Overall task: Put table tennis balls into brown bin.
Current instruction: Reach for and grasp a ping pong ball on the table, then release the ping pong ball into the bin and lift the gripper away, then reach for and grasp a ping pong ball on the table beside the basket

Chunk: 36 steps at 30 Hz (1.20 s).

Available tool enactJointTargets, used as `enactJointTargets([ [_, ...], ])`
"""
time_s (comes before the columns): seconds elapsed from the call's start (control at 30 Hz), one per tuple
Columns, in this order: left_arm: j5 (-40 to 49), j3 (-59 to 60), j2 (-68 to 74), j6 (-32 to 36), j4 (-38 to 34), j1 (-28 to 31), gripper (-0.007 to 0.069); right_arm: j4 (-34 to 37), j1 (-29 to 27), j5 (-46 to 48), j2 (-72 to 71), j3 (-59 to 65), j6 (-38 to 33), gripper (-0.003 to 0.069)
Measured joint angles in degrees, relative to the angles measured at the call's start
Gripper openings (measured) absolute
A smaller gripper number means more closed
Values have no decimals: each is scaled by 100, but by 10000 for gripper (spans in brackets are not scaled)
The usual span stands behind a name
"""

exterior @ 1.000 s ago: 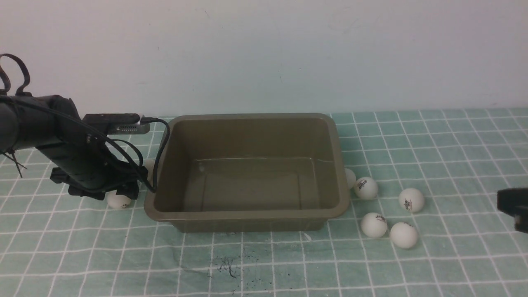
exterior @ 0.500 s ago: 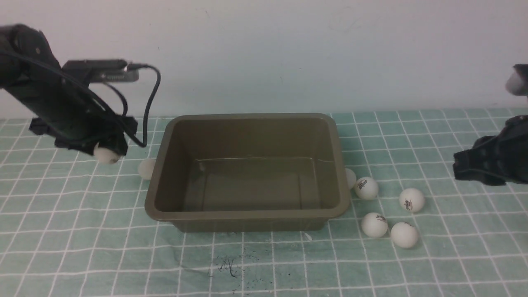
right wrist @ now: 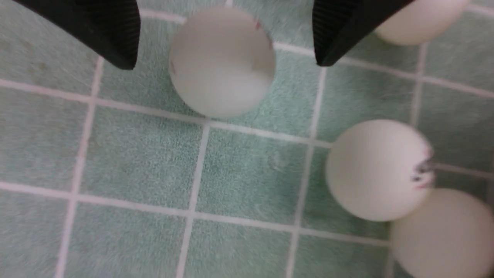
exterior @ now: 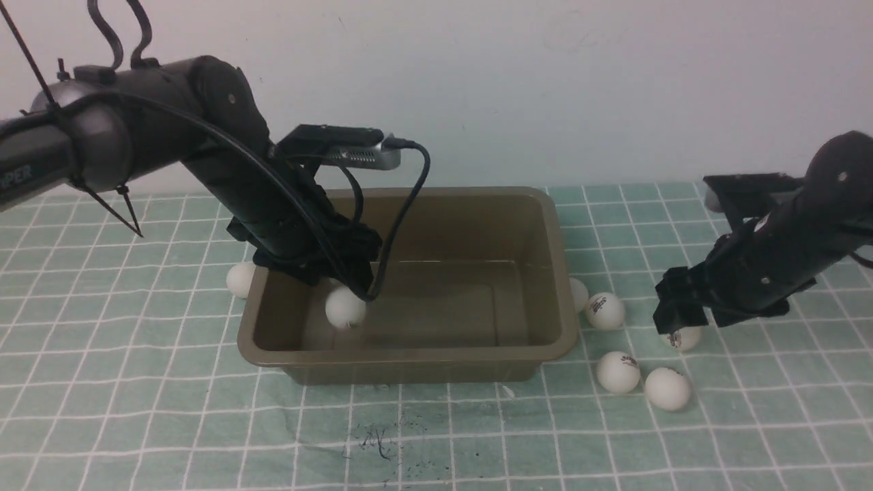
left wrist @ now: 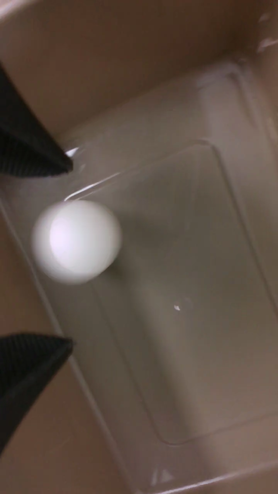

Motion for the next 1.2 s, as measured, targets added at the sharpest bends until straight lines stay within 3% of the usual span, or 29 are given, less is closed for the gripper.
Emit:
enactJointTargets([
  [0.13, 411, -438, -37, -23, 168, 163, 514, 21, 5, -14, 284, -117, 0, 490],
  [0.17, 613, -720, -86, -91, 301, 307, 463, 22, 10, -14, 329, -159, 0, 405],
  [0.2, 639, -720, -95, -106, 301, 332, 452, 22, 10, -14, 331, -166, 0, 405],
  [0.23, 785, -932, -149, -169, 435, 500, 374, 15, 10, 9, 334, -223, 0, 346],
  [0.3, 927, -1155, -272, -215, 595, 921, 164, -23, 10, 277, 274, -429, 0, 365],
  [0.37, 935, -1202, -310, -218, 654, 1278, 59, -17, 10, 702, 141, -645, 0, 365],
  [0.43, 935, -1208, -233, -222, 678, 1681, 13, 103, 62, 1218, -170, -985, -115, 365],
  [0.57, 935, -1208, 116, -213, 664, 2003, 6, 473, 325, 1699, -656, -1342, -325, 365],
  [0.67, 806, -1208, 662, -16, 469, 2039, 70, 896, 965, 1652, -887, -1508, -460, 365],
  [0.87, 373, -1208, 1364, 215, -9, 1989, 345, 923, 1744, 953, -572, -1556, -565, 381],
  [1.03, -119, -1208, 1723, 243, -318, 1982, 540, 828, 1822, 807, -559, -1658, -481, 568],
  [1.2, -227, -1208, 1911, 247, -358, 1979, 561, 448, 1822, 910, -925, -1815, -469, 627],
])
